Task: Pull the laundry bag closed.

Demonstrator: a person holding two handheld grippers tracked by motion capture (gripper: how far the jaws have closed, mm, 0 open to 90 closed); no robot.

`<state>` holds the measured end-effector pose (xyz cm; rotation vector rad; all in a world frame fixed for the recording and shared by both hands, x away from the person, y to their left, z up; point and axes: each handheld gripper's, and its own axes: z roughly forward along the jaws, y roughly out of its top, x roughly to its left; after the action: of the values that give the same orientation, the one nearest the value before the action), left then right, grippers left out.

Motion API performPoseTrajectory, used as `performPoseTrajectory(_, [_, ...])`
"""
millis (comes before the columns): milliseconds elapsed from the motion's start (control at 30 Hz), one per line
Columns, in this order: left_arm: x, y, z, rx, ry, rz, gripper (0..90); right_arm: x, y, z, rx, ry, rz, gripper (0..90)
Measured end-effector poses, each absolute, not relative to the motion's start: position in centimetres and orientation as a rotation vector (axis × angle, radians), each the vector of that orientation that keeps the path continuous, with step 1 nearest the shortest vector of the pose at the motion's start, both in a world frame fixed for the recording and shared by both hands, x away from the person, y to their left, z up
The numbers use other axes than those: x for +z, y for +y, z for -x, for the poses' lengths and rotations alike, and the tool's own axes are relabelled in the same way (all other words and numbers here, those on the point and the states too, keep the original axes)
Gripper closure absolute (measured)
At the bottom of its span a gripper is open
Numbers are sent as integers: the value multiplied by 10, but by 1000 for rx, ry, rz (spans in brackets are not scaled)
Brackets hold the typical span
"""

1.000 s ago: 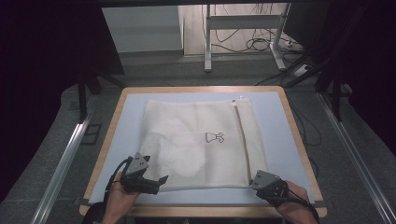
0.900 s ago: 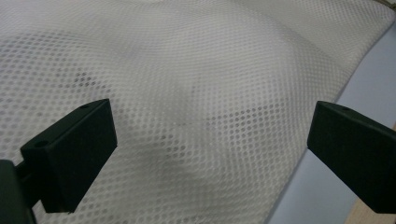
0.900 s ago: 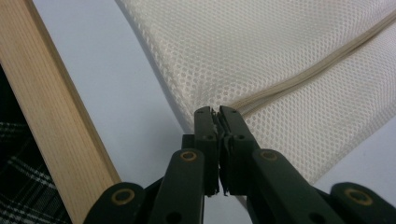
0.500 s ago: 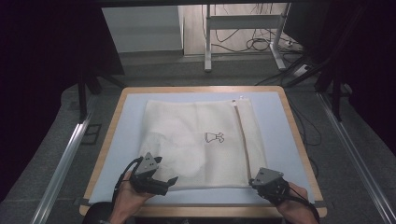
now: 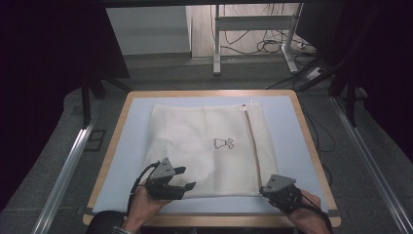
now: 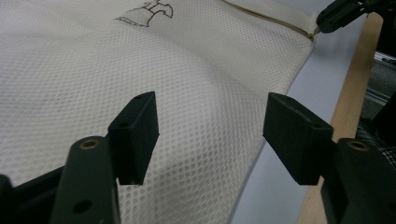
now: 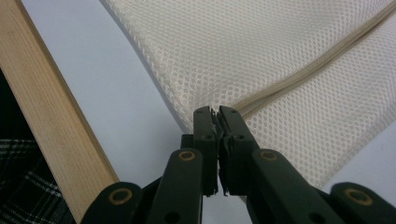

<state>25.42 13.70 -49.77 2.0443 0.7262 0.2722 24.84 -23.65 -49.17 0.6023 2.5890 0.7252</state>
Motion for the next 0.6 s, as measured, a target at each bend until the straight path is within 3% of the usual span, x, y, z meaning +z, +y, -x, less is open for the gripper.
performPoseTrajectory(600, [-503, 91, -262, 211, 598, -2092, 581, -492, -237, -250, 739, 2593, -618, 848])
